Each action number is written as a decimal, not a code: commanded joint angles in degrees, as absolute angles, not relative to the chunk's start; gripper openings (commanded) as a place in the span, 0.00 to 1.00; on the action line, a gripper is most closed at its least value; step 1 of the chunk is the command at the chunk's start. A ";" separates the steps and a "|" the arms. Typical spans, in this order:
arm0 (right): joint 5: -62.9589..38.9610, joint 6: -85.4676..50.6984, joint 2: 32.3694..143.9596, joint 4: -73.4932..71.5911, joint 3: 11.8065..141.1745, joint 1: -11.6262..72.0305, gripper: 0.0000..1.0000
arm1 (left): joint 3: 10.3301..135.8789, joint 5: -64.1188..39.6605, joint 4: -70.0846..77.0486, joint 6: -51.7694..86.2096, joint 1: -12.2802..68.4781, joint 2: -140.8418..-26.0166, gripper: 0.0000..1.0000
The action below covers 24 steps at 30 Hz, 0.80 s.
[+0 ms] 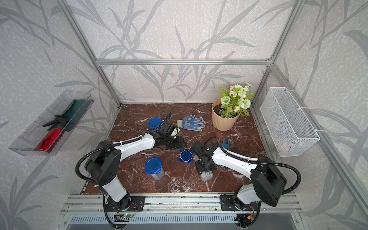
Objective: Take out toiletry kits
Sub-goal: 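Pour the toiletry kits out of the container.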
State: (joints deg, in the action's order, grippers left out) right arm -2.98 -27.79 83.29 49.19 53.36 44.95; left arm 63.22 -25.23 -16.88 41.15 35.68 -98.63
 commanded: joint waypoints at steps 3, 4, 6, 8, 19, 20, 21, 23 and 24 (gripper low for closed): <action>-7.82 -18.45 87.71 57.02 61.07 40.59 0.44 | 63.64 -25.15 -17.64 40.71 35.82 -98.40 0.58; -8.38 -17.62 88.93 58.29 62.43 40.05 0.44 | 63.64 -25.05 -17.79 40.69 35.78 -98.25 0.58; -8.64 -16.54 90.86 60.58 64.60 39.40 0.44 | 63.63 -25.22 -17.97 40.61 35.77 -98.17 0.58; -9.67 -15.27 92.67 62.86 66.51 38.69 0.44 | 63.63 -25.45 -18.09 40.61 35.77 -98.16 0.58; -9.27 -9.58 100.03 71.50 74.60 31.54 0.44 | 63.19 -25.40 -18.54 40.43 35.74 -96.33 0.58; -9.19 -9.28 101.00 71.76 75.32 31.30 0.45 | 63.19 -25.40 -18.50 40.47 35.71 -96.33 0.58; -9.22 -8.93 102.16 71.81 76.10 31.13 0.45 | 63.21 -25.49 -18.45 40.58 35.72 -96.41 0.58; -10.44 -8.66 104.21 72.13 77.30 31.20 0.45 | 63.19 -25.70 -18.35 40.77 35.75 -96.76 0.58; -11.62 -8.50 104.94 72.32 77.62 31.18 0.45 | 63.23 -25.80 -18.36 40.82 35.72 -96.96 0.58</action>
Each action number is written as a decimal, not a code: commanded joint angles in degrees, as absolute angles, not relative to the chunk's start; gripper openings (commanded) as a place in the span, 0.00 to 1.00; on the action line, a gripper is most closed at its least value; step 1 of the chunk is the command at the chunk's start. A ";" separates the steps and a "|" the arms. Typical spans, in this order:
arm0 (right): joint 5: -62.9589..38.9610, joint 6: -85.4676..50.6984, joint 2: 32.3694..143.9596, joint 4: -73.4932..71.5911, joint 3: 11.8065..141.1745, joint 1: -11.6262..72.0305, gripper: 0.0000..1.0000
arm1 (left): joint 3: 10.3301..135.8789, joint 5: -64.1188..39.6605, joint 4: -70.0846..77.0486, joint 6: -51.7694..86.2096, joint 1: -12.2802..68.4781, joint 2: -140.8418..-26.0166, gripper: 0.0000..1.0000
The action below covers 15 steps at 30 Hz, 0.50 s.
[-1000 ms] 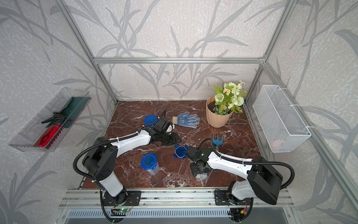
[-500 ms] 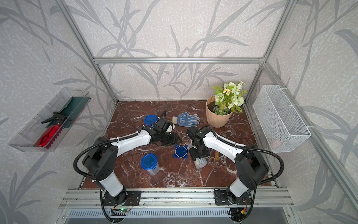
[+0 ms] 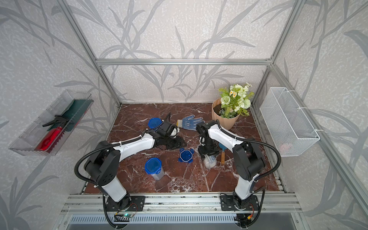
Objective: Take out toiletry kits
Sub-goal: 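Pour the toiletry kits out of the container.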
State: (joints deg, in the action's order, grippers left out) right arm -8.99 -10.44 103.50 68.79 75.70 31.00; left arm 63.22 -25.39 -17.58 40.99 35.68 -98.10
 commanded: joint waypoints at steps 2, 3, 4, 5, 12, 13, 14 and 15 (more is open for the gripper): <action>-12.34 -8.26 104.96 72.42 77.25 31.18 0.45 | 63.19 -26.19 -18.29 40.96 35.69 -97.16 0.58; -11.97 -8.09 104.58 72.65 76.73 31.08 0.45 | 63.28 -26.19 -18.21 40.96 35.73 -97.28 0.58; -11.51 -8.04 103.93 72.90 76.15 30.99 0.45 | 63.37 -26.20 -18.23 40.94 35.77 -97.28 0.58; -11.36 -8.05 103.34 73.16 75.49 30.88 0.45 | 63.41 -26.11 -18.31 40.96 35.71 -97.15 0.58; -11.85 -7.02 104.67 74.77 77.76 29.60 0.46 | 63.37 -25.95 -18.31 40.79 35.75 -97.15 0.58; -12.54 -7.11 104.35 74.50 76.68 29.65 0.46 | 63.37 -25.93 -18.45 40.78 35.74 -97.15 0.58; -13.04 -7.30 103.28 73.91 74.79 29.65 0.46 | 63.41 -25.86 -18.53 40.74 35.72 -97.15 0.58; -12.81 -7.69 101.85 73.36 72.54 29.63 0.46 | 63.37 -25.77 -18.54 40.69 35.73 -97.21 0.58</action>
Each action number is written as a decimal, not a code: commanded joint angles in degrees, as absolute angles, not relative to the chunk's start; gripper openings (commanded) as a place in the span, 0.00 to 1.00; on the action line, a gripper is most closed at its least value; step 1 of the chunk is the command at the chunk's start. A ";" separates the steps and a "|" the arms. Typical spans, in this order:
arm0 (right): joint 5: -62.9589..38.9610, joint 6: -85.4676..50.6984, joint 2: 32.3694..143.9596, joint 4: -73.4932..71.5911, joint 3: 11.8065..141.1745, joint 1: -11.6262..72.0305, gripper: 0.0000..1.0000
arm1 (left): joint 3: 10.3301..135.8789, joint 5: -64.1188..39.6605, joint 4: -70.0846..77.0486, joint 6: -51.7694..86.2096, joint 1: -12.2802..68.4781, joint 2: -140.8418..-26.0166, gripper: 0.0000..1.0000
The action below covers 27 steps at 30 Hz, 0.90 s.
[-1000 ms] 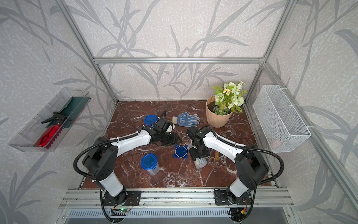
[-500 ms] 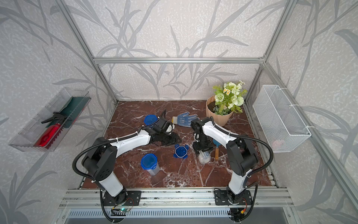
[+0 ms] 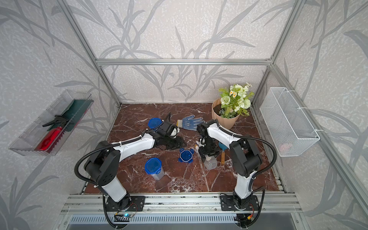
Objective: Take out toiletry kits
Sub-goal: 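Pour the toiletry kits out of the container, then place the container at the center of the board.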
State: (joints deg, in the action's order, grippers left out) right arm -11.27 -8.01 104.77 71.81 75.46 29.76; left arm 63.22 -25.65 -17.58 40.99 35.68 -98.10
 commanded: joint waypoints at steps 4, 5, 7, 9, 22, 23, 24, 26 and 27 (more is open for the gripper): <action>-13.04 -10.13 94.55 72.29 66.19 29.58 0.46 | 63.71 -26.21 -18.38 40.78 35.77 -98.09 0.58; -13.52 -10.95 92.69 72.24 64.95 29.54 0.46 | 63.81 -26.48 -18.29 40.93 35.73 -98.48 0.58; -13.63 -12.41 88.83 72.71 63.50 29.65 0.46 | 63.90 -27.05 -18.36 41.17 35.72 -98.98 0.58; -13.71 -13.36 85.57 73.45 63.06 29.67 0.46 | 63.90 -27.14 -18.37 41.22 35.77 -98.82 0.59; -5.43 -14.37 75.45 54.50 64.10 39.99 0.41 | 65.65 -22.88 -22.70 39.99 35.69 -93.65 0.80; -5.13 -13.66 75.58 50.84 63.26 40.76 0.40 | 65.73 -22.18 -23.24 39.99 35.75 -92.69 0.81; -4.54 -12.81 75.67 46.98 62.43 41.53 0.39 | 65.74 -21.56 -23.63 39.99 35.75 -91.50 0.82; -2.32 -11.85 75.85 40.30 61.12 42.96 0.38 | 65.57 -20.17 -24.17 40.16 35.74 -89.23 0.82; -1.32 -10.89 75.85 37.24 60.56 43.68 0.38 | 65.25 -19.74 -24.25 40.34 35.77 -87.98 0.82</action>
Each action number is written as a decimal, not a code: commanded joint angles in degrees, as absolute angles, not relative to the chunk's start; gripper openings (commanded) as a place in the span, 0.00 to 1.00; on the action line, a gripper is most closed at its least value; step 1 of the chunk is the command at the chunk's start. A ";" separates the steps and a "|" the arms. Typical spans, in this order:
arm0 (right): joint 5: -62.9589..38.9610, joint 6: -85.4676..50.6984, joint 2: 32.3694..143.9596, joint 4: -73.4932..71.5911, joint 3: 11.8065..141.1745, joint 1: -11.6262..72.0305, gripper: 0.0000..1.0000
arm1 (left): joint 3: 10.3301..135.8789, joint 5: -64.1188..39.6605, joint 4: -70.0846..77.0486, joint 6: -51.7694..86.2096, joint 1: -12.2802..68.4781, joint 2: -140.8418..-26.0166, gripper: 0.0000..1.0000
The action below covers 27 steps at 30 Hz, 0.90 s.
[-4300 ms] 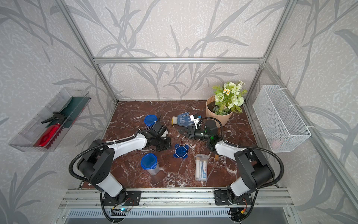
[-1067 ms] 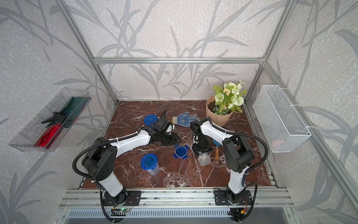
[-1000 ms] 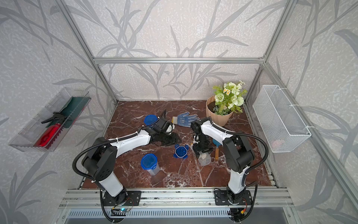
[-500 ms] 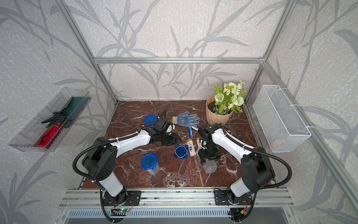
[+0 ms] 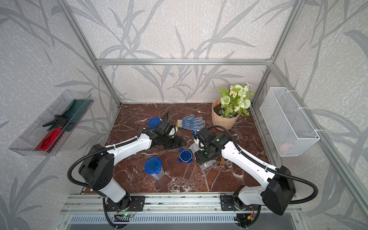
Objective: Take out toiletry kits
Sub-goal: Place the container at the center of the board.
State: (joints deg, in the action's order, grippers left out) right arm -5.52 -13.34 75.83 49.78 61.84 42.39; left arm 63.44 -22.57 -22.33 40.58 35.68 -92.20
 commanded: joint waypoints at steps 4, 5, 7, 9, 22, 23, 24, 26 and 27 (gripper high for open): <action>-0.66 -8.65 74.98 24.61 57.19 45.35 0.38 | 63.27 -18.18 -24.22 41.35 35.71 -83.19 0.78; -0.85 -8.15 74.73 22.18 56.24 45.35 0.38 | 62.75 -17.94 -24.16 41.56 35.60 -82.18 0.77; -1.27 -6.97 74.07 15.05 53.19 45.35 0.38 | 61.79 -17.36 -24.20 42.00 35.60 -80.12 0.72; -1.88 -6.29 73.72 10.53 51.19 45.35 0.38 | 61.02 -16.06 -24.53 42.25 35.61 -78.35 0.69; -6.86 -3.42 74.28 -14.70 42.78 45.56 0.36 | 58.48 -23.17 -23.20 43.77 35.65 -75.95 0.43; -6.48 -3.03 74.43 -16.28 42.20 45.89 0.36 | 58.62 -23.69 -23.38 43.69 35.60 -75.95 0.45; -5.20 -1.45 74.57 -18.57 41.65 46.81 0.36 | 58.99 -24.20 -23.87 43.52 35.60 -76.10 0.47; -2.24 2.41 74.69 -22.14 40.69 48.94 0.36 | 59.96 -25.51 -25.03 43.01 35.64 -76.62 0.49; -1.04 4.05 74.91 -23.83 40.36 50.04 0.36 | 60.43 -26.42 -25.46 42.82 35.61 -76.78 0.49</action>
State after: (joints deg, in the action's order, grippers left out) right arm -4.40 -0.30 75.20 -8.78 39.97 48.05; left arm 59.83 -21.56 -20.97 43.62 34.92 -76.03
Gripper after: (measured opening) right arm 0.663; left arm 0.486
